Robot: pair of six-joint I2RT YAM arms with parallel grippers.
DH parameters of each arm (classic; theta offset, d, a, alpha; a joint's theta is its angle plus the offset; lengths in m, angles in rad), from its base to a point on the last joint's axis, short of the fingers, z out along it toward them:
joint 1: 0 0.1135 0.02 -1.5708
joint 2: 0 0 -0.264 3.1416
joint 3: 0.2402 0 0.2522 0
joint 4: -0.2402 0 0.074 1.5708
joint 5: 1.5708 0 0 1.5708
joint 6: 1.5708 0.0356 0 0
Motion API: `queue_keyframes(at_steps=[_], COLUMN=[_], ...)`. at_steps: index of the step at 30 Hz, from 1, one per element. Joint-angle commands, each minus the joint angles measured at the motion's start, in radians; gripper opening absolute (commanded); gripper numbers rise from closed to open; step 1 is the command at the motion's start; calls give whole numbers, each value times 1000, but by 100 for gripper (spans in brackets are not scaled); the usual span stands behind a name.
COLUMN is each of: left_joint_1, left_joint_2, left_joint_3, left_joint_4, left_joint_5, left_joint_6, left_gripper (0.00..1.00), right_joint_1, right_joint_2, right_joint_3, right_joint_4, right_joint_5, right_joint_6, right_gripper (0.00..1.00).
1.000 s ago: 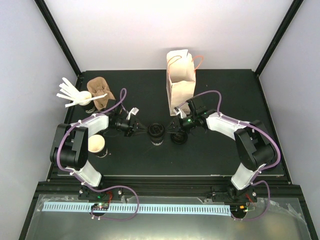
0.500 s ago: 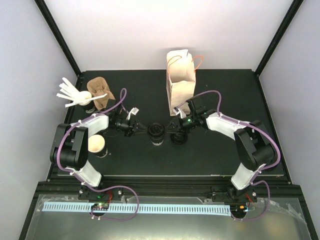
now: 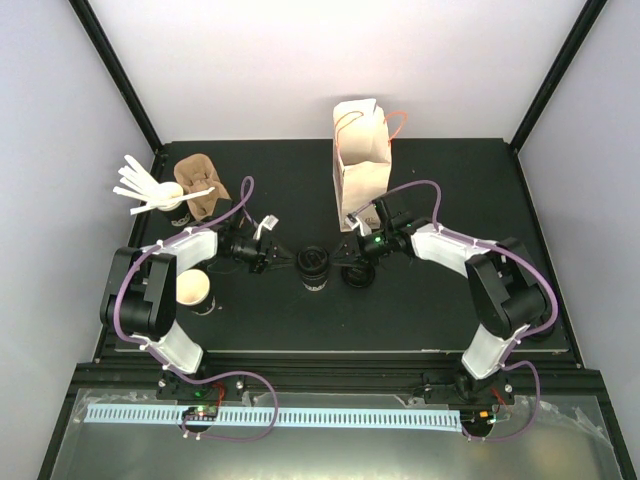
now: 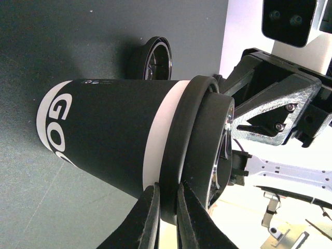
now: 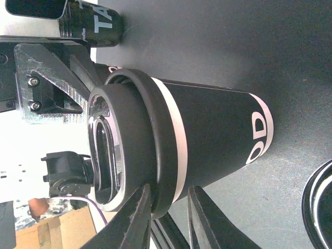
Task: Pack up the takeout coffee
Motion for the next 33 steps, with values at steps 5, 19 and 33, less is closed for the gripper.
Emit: queue_keyframes(at_steps=[5,19,33], left_joint_1=[-10,-8,-8], left_joint_2=[32,85,136], left_joint_3=[-21,-92,-152], left_joint_4=[19,38,31], left_joint_5=[-5,-26,-66], left_joint_6=[40,53,65], left_gripper=[10,9,9], right_joint_1=[-1,-2,-4], right_joint_2=[45,120,182], right_joint_3=[-21,-71,-114], right_joint_4=[-20,-44,-49], right_joint_5=[11,37,71], right_joint_6=[-33,-75,-86], right_gripper=[21,21,20])
